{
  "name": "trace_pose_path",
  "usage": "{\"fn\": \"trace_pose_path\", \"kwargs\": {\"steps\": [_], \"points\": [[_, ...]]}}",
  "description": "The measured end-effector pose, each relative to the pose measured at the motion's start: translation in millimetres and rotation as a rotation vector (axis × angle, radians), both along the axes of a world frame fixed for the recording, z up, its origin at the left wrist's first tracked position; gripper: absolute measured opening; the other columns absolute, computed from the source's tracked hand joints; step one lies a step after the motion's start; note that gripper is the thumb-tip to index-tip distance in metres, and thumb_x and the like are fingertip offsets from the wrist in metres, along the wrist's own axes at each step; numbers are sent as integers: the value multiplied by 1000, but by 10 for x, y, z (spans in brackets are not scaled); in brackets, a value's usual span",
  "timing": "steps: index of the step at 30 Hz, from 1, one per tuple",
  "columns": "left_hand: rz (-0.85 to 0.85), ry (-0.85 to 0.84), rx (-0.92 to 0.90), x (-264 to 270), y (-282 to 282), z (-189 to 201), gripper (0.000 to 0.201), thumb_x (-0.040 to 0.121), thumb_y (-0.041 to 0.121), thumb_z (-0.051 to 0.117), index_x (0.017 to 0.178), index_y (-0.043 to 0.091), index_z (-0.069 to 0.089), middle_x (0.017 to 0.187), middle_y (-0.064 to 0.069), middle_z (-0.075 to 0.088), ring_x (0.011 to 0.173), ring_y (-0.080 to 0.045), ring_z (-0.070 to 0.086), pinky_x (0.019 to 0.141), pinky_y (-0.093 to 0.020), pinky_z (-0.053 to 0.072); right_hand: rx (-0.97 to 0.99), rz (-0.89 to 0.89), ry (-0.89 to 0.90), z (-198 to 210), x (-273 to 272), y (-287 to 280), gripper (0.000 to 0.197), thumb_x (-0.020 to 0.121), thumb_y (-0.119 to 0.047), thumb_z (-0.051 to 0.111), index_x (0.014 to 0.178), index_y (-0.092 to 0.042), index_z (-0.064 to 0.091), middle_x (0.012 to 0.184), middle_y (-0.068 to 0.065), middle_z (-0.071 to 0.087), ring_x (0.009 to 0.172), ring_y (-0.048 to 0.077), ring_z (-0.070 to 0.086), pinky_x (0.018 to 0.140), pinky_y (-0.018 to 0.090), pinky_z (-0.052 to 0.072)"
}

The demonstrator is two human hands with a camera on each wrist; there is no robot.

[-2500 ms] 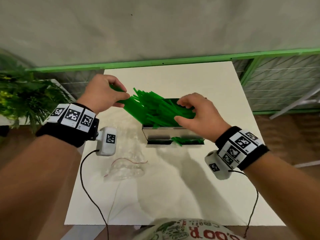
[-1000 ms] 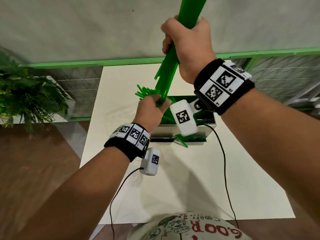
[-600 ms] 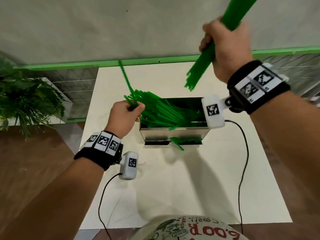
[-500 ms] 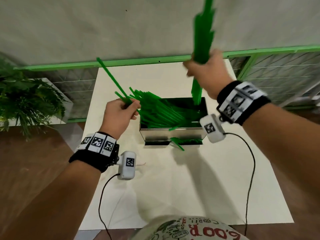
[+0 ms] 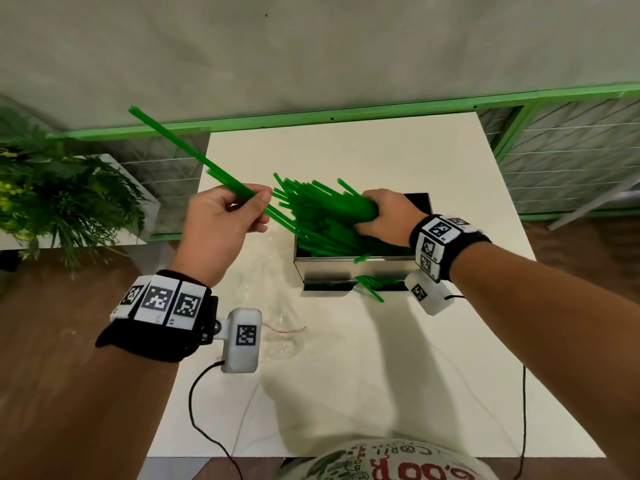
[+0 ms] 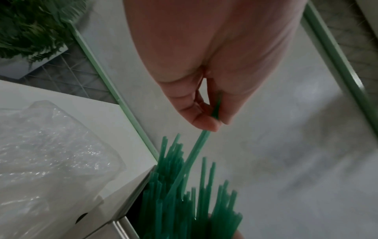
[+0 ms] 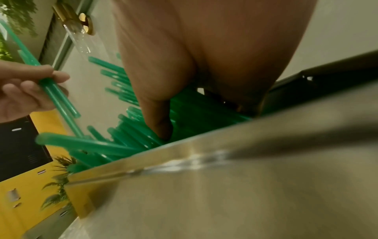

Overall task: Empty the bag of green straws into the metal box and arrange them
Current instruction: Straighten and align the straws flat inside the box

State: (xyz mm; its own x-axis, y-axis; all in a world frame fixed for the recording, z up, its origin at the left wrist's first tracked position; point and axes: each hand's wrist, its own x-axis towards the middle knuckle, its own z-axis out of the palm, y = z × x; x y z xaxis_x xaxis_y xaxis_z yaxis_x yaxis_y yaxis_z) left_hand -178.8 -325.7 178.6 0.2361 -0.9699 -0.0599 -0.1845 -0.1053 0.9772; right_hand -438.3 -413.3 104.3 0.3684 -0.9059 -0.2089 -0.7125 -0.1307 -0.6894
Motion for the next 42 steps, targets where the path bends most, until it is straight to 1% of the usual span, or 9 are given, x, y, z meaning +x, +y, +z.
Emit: {"fn": "trace_pose_path", "kwargs": {"steps": [3,6,12,22,27,34,38,40,42], "points": [[-9,-26,-22,-60,-21,77,7,93,8,72,94,13,76,82,-6,71,71,-16,66,70,-23,59,50,-23,35,-19,-71,9,31,75,-17,79,101,-18,61,93,4,66,83,22,61,66,28,46],[-30,-72,-53,-156,-49,169,7,92,6,73,96,11,75,83,-8,72,70,-15,67,69,-23,60,83,-50,65,-45,-129,52,43,71,-23,81,106,-22,57,99,4,66,87,22,63,75,35,55],[-32,-152,-154,-294,-59,452,5,91,8,75,95,11,75,80,-7,72,68,-16,70,69,-27,62,126,-73,102,-40,-140,73,53,74,-30,81,122,-23,58,113,2,63,97,20,61,85,31,53],[17,-197,-230,-418,-43,601,7,90,12,76,97,13,76,83,-4,74,69,-16,73,72,-31,63,135,-14,365,83,201,-4,63,73,-22,81,128,-12,51,121,11,60,107,31,60,89,41,57],[41,-122,-201,-510,-52,449,13,89,7,77,100,5,72,85,-9,73,70,-17,74,74,-34,64,111,-21,274,72,-43,52,77,70,-23,88,136,-13,50,131,11,57,115,29,56,94,38,52],[48,105,-34,-861,-180,10,15,83,1,80,89,9,69,79,-10,75,76,-26,77,81,-42,64,49,-78,161,77,-382,94,63,75,-24,86,131,-15,58,128,9,60,108,22,57,84,27,44],[29,13,29,-1075,-272,-288,19,79,3,84,79,14,68,72,-11,75,73,-29,77,80,-50,64,-19,-140,133,46,-452,173,60,78,-12,77,133,-14,53,123,12,58,106,26,57,80,28,44],[21,-20,55,-1155,-293,-365,22,77,3,85,74,17,68,69,-10,75,70,-29,76,77,-50,64,-98,-144,113,33,-431,244,58,79,-13,73,133,-15,53,122,12,55,109,28,56,86,32,48],[26,9,90,-1188,-308,-396,19,77,4,85,80,13,69,72,-11,75,71,-29,77,79,-50,64,-181,-100,116,24,-369,311,51,84,-18,71,133,-18,57,120,10,53,107,26,54,91,34,48]]}}
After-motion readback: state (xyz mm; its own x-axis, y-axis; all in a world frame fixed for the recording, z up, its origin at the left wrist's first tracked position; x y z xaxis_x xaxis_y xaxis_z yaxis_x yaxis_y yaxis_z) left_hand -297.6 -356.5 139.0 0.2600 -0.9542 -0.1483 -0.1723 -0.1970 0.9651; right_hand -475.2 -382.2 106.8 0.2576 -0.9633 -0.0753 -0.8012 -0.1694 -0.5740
